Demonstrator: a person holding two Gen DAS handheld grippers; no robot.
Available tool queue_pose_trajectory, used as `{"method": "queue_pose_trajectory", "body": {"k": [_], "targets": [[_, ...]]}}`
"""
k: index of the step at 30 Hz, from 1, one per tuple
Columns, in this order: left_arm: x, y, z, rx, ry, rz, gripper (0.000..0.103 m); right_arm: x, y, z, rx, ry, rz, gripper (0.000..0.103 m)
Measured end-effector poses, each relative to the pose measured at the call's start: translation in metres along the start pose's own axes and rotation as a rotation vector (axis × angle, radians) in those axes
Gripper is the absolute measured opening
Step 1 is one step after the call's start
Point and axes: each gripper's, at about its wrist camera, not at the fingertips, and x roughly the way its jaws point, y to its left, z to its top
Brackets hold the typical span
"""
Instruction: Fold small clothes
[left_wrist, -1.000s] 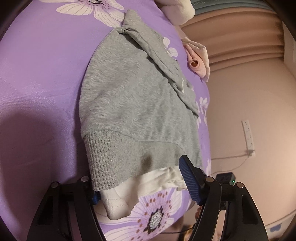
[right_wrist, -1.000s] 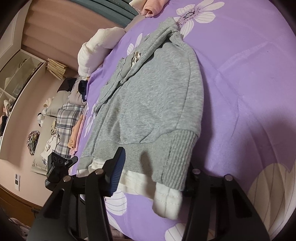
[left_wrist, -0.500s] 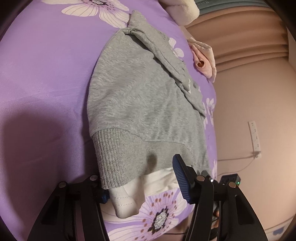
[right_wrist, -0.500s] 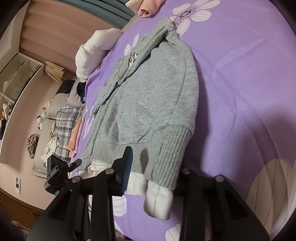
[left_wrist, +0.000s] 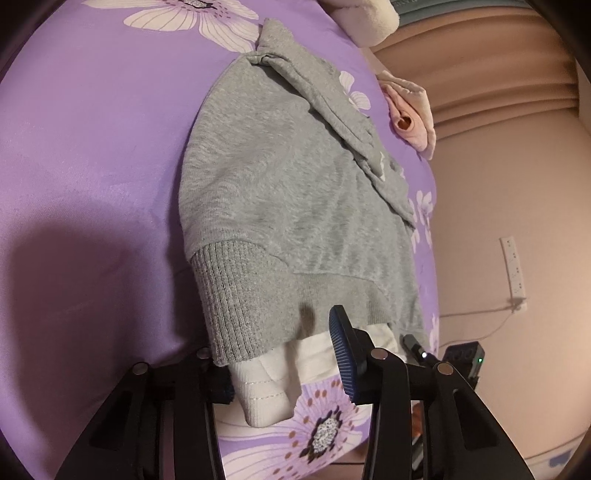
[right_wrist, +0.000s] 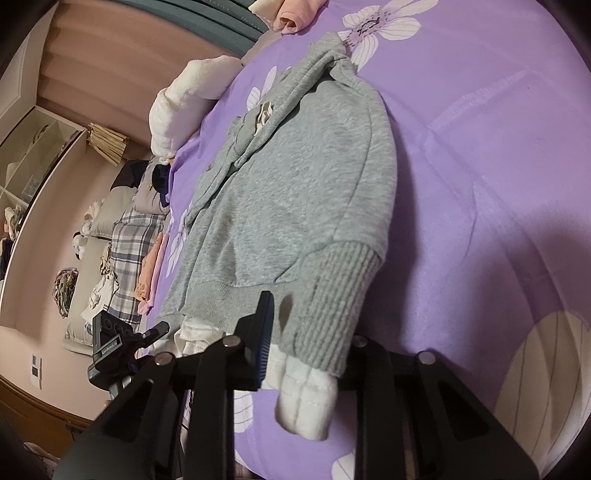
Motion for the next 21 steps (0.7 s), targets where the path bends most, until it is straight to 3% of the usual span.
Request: {"method": "queue_pose_trajectory", "body": {"k": [5,7,14,16,21], "targets": [[-0.0002,0.0001,-0.0004,-0.001,-0.001,0.005,0.040,0.0004,-0.0011,0.0009,-0.009,0.003,-0.012,0.019],[0.0003,-0.0002,-0.0004,0.001,-0.001,0.014,0.032,-0.0001,-0.0016,0.0004,-0.009,0.000,-0.013,0.019],[-0.0021,0.0043,-0.0001,-0.003,-0.001,0.022,0.024,-0.0010,0.0006,-0.0002,-0.007,-0.005,-0.016,0.018],[-0.0023,0.0034,-0.0002,0.004,-0.008,0.035,0.014,-0.0018,0.0007,-0.0001,-0.005,-0.010,-0.012,0.017],[-0.0029,-0.0014,-0.0004,0.040,-0.014,0.052,0.010,-0.0035,0.0011,-0.0014,-0.001,-0.019,-0.001,0.015]]}}
